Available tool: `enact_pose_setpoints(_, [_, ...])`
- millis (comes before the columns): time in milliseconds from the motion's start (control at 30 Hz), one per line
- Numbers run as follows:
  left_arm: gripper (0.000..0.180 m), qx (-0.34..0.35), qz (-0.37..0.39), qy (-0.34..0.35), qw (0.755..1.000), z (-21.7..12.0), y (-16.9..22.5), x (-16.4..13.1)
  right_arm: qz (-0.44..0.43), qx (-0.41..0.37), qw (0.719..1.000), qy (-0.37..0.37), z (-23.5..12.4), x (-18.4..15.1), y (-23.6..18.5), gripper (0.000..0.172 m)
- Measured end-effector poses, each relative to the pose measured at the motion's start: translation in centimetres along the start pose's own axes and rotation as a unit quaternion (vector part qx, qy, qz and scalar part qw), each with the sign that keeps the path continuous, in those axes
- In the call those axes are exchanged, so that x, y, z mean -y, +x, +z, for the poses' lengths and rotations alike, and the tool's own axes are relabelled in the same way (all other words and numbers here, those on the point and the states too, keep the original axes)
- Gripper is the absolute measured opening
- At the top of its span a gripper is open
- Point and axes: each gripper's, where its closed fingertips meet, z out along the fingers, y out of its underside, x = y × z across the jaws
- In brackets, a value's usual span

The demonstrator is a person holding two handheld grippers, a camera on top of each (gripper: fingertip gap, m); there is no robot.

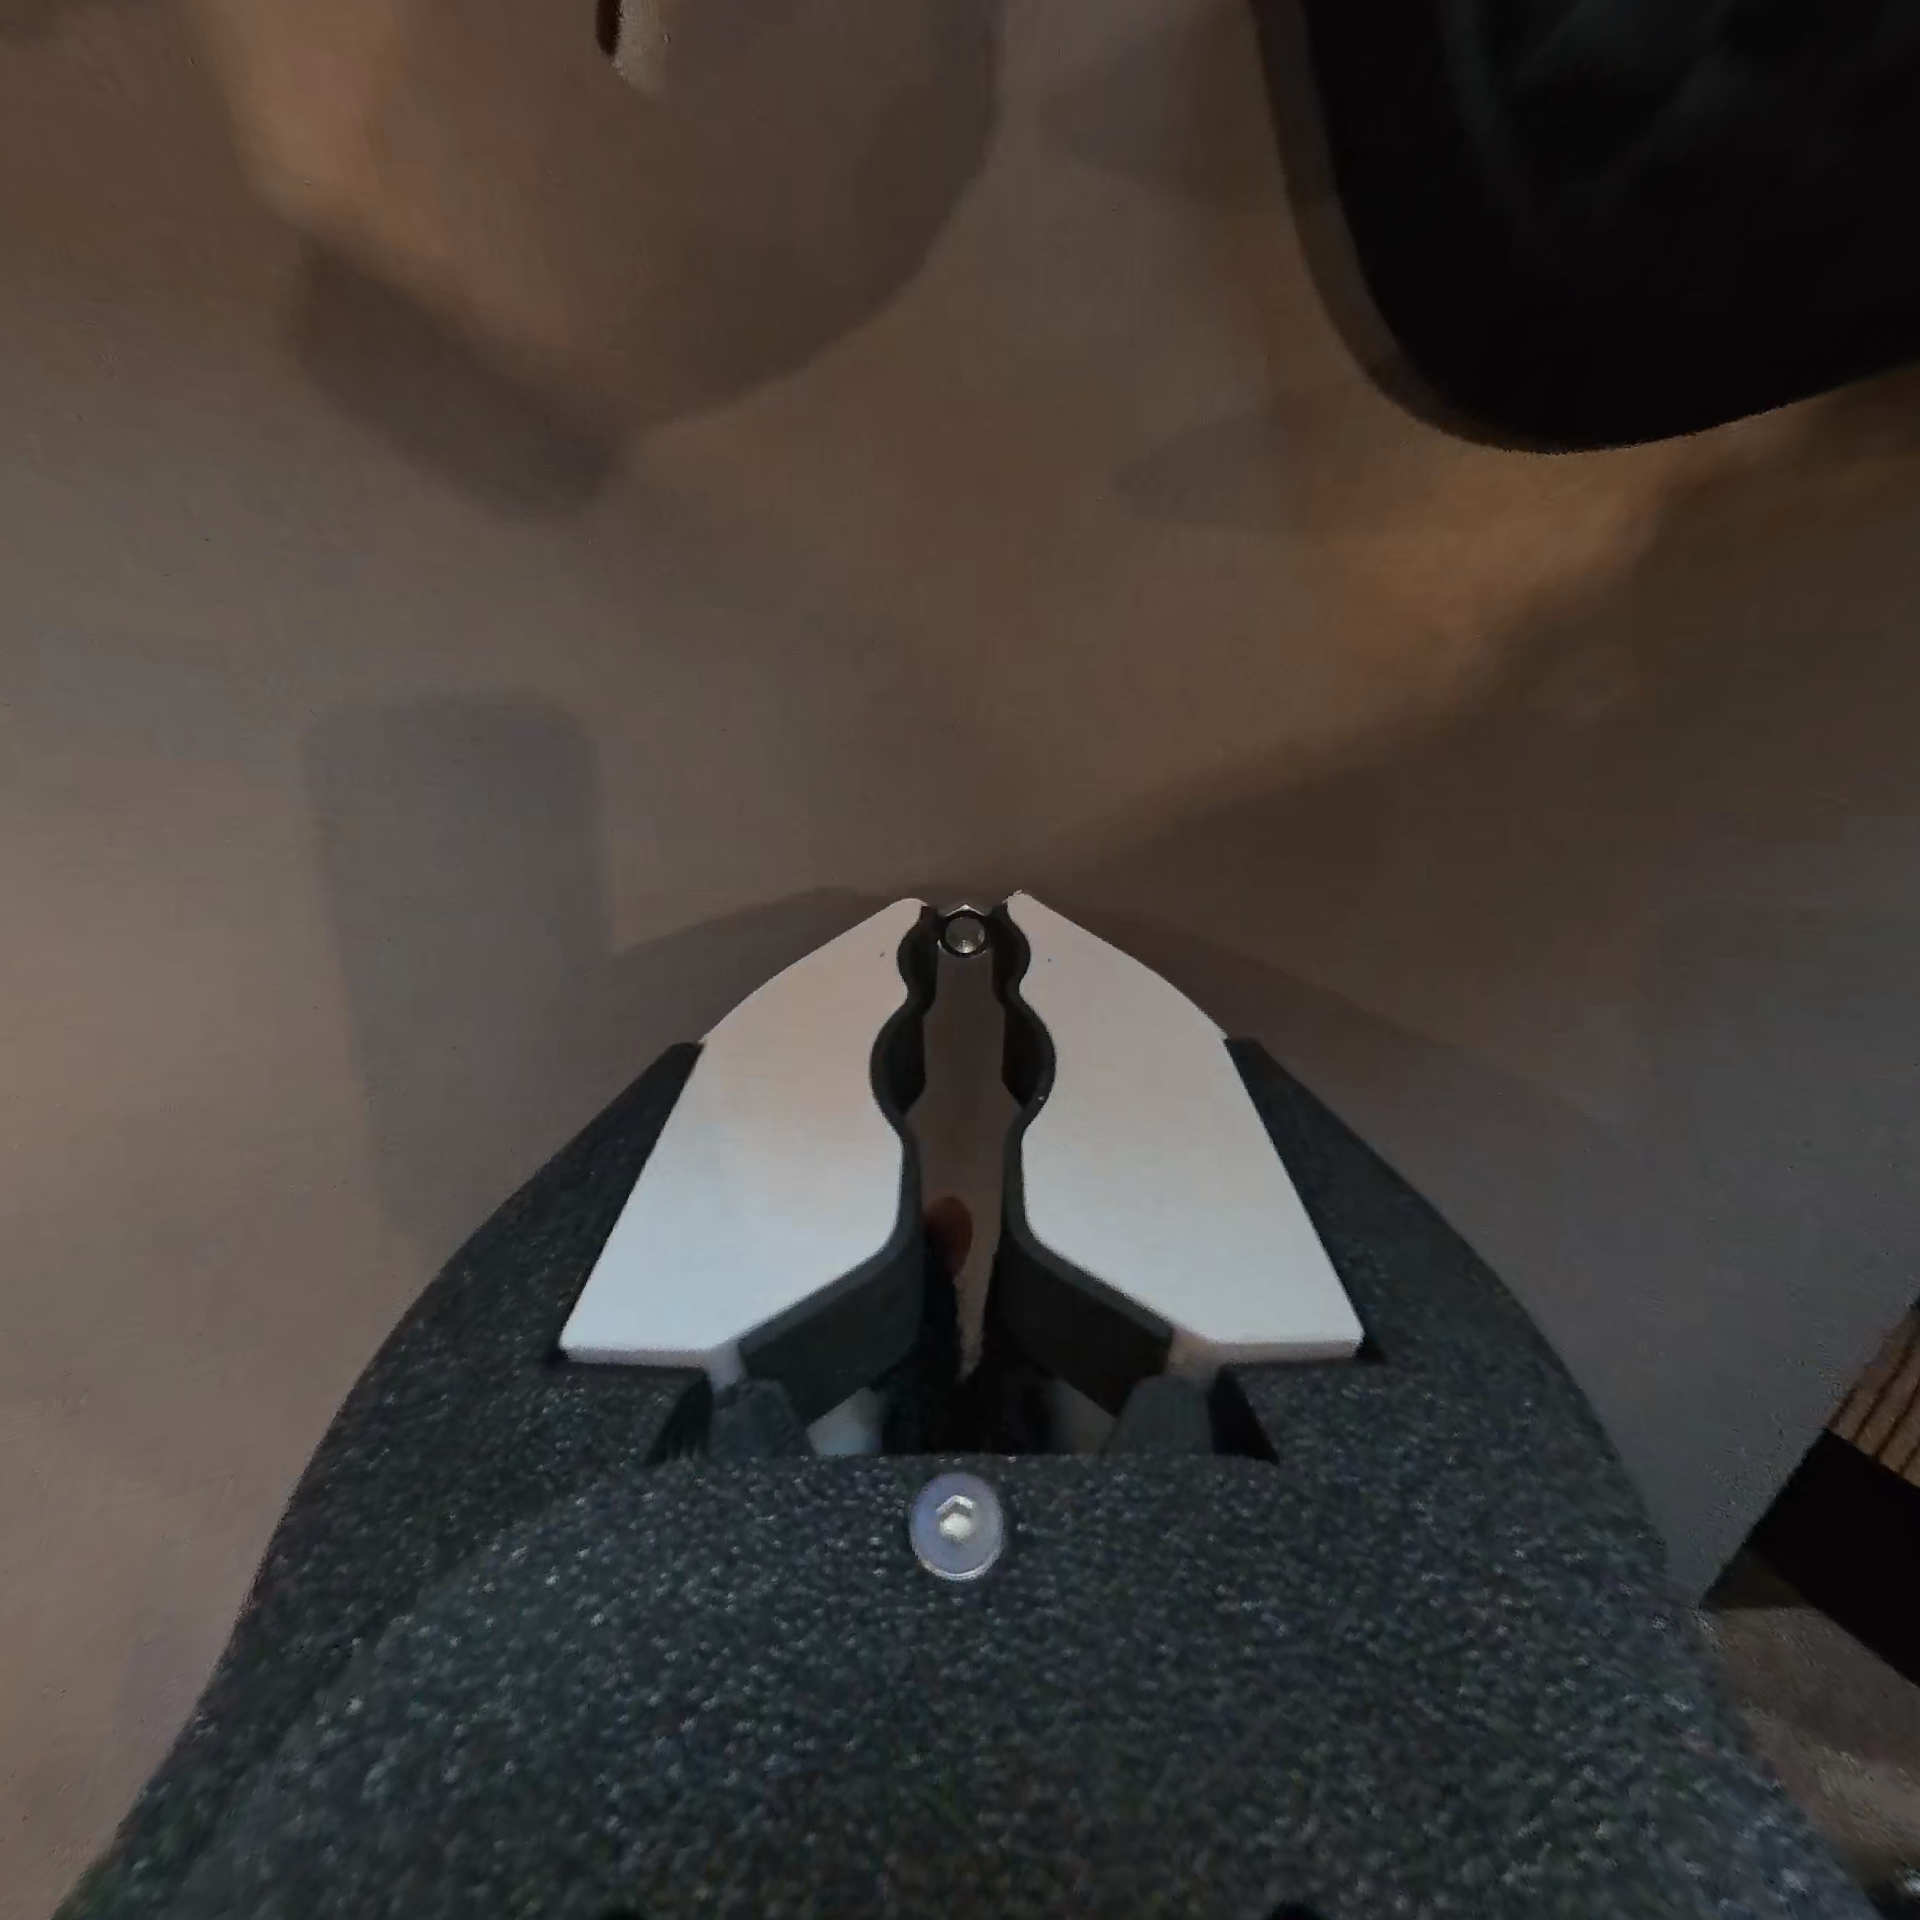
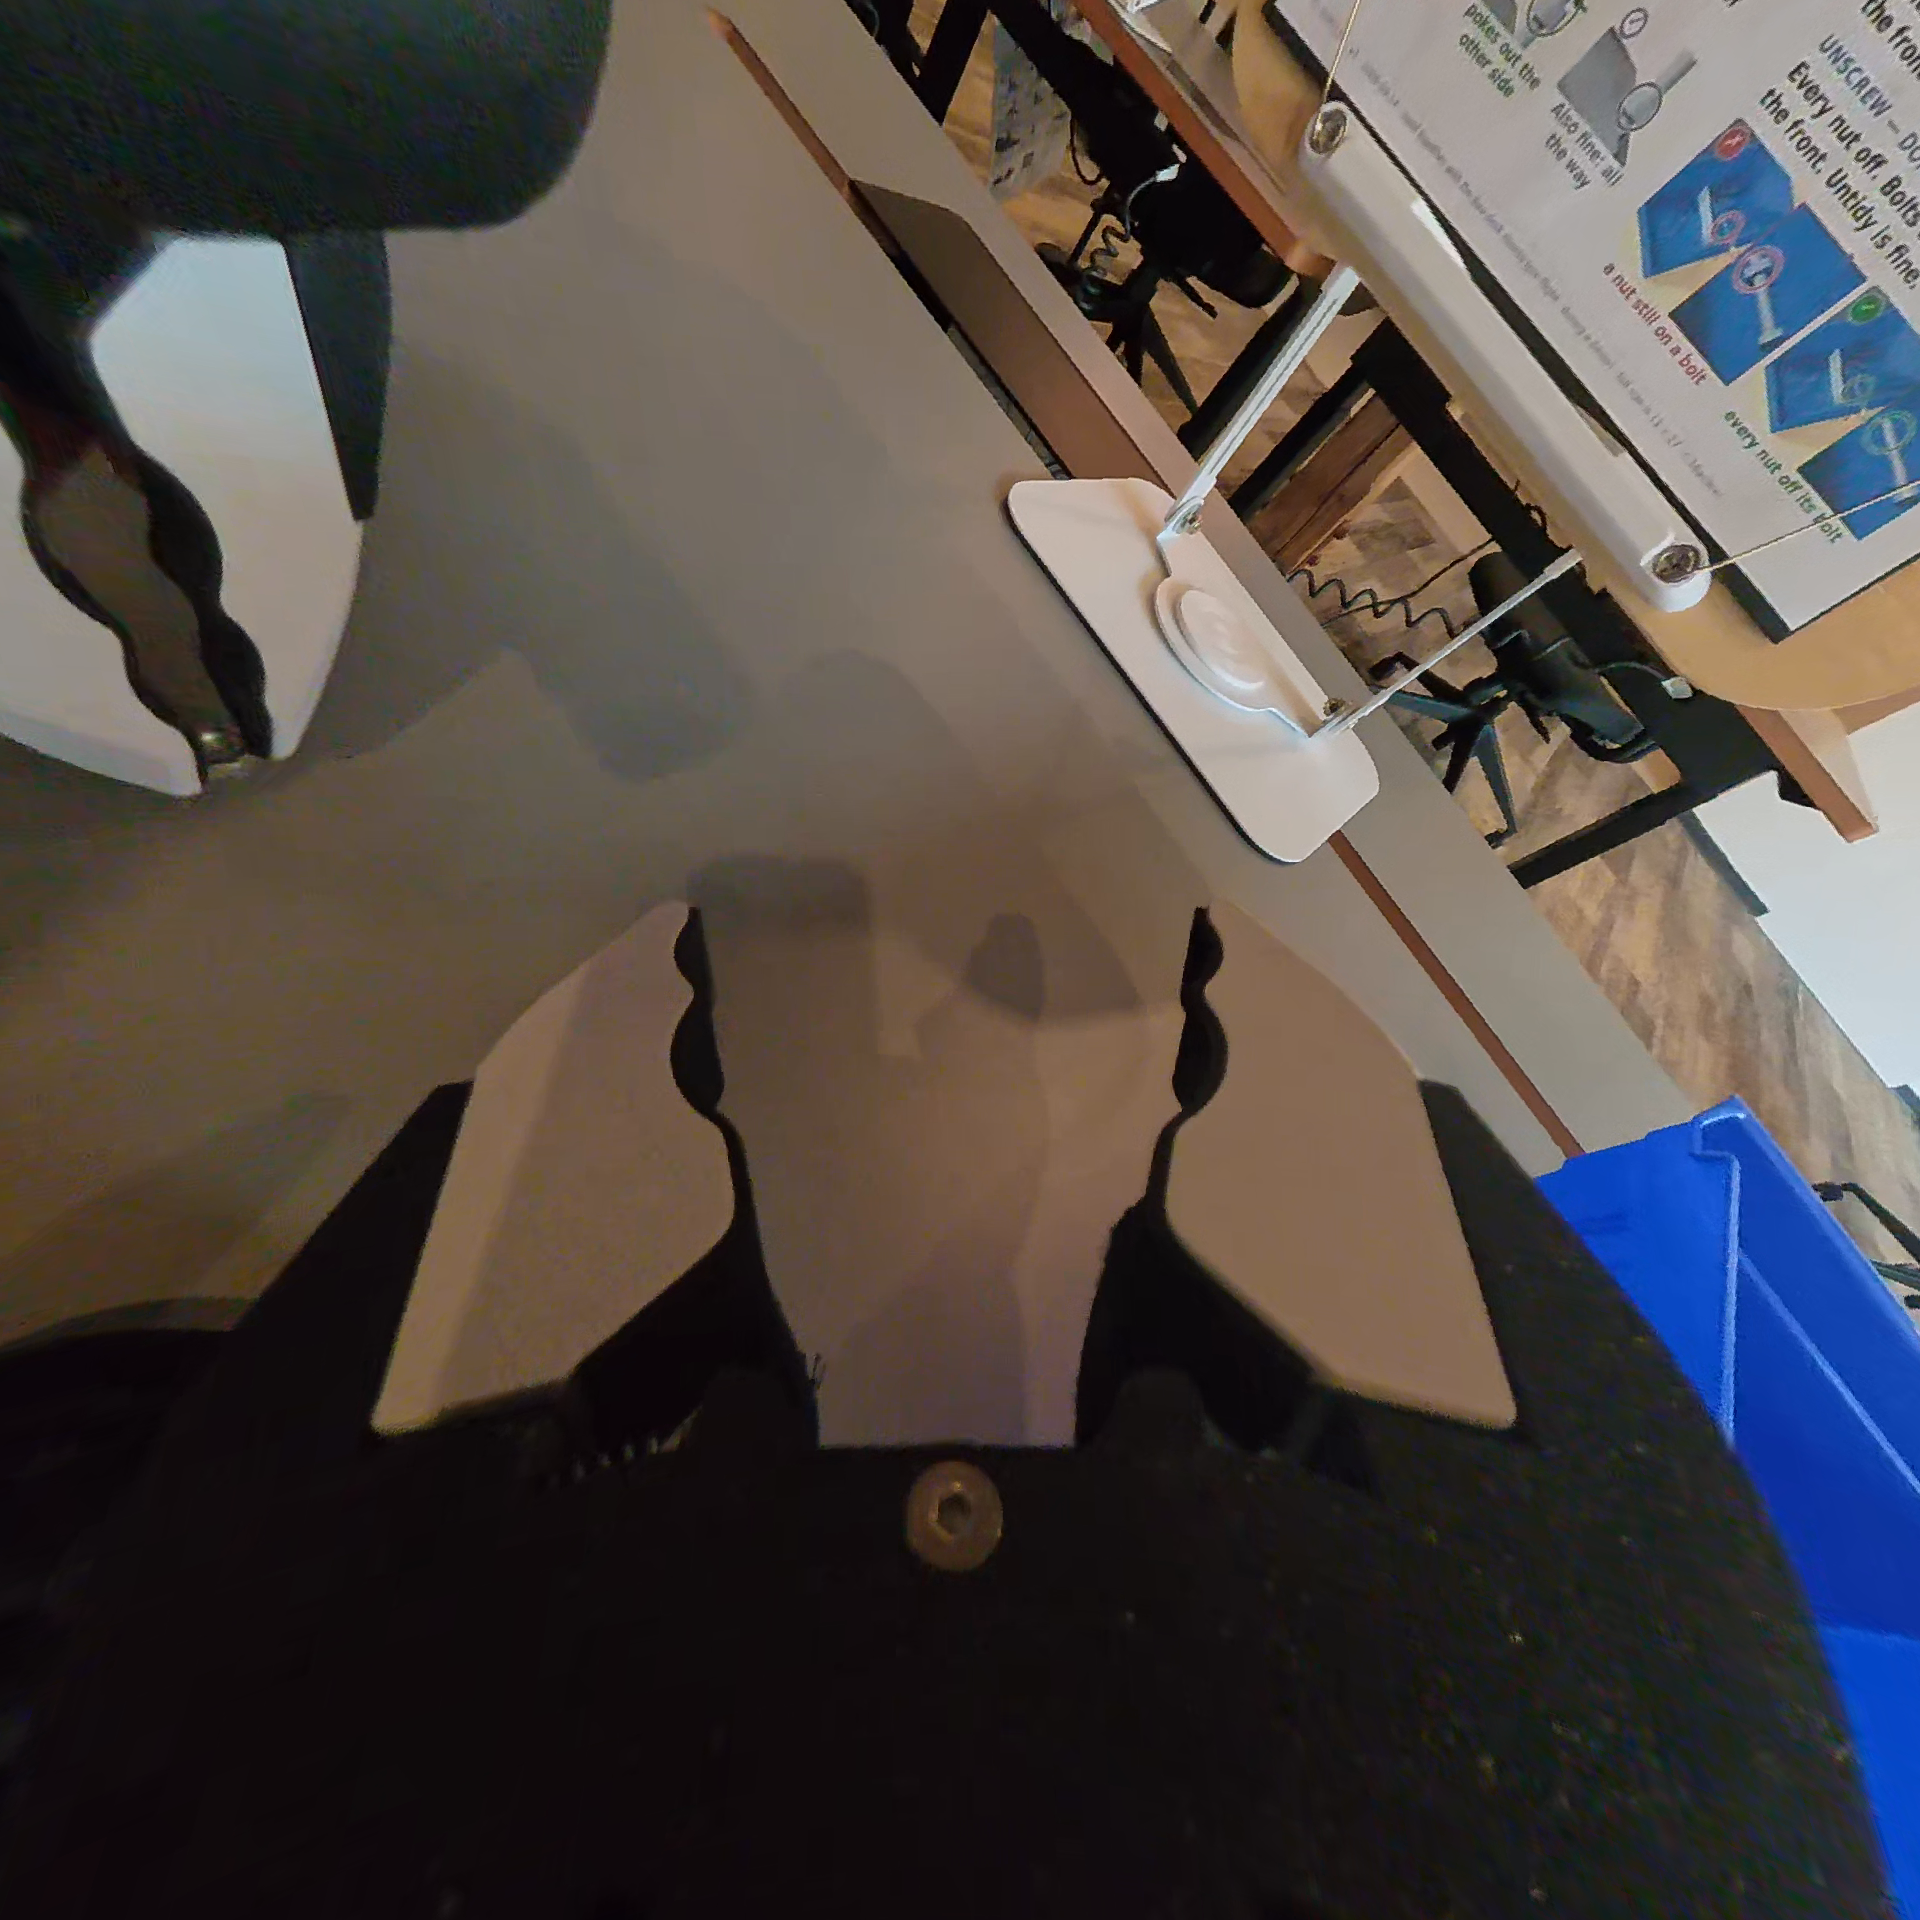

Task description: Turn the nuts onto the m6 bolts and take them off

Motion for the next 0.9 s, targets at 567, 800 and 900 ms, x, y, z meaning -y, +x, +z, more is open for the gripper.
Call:
enact_pose_setpoints(567, [0.041,0.04,-0.054,0.05,0.997,-1.7,-1.9,-0.4,0.008,0.002,1.0,-0.008,0.1,-0.5,0.1,0.087])
enact_pose_setpoints(800, [0.027,0.065,-0.174,0.065,0.98,-5.4,-4.2,-7.8,0.03,0.013,0.999,-0.006,0.2,-0.6,0.1,0.087])
enact_pose_setpoints(900, [0.027,0.055,-0.197,0.045,0.978,-4.3,-3.5,-10.2,0.028,0.015,0.999,-0.007,0.2,-0.6,-0.1,0.087])
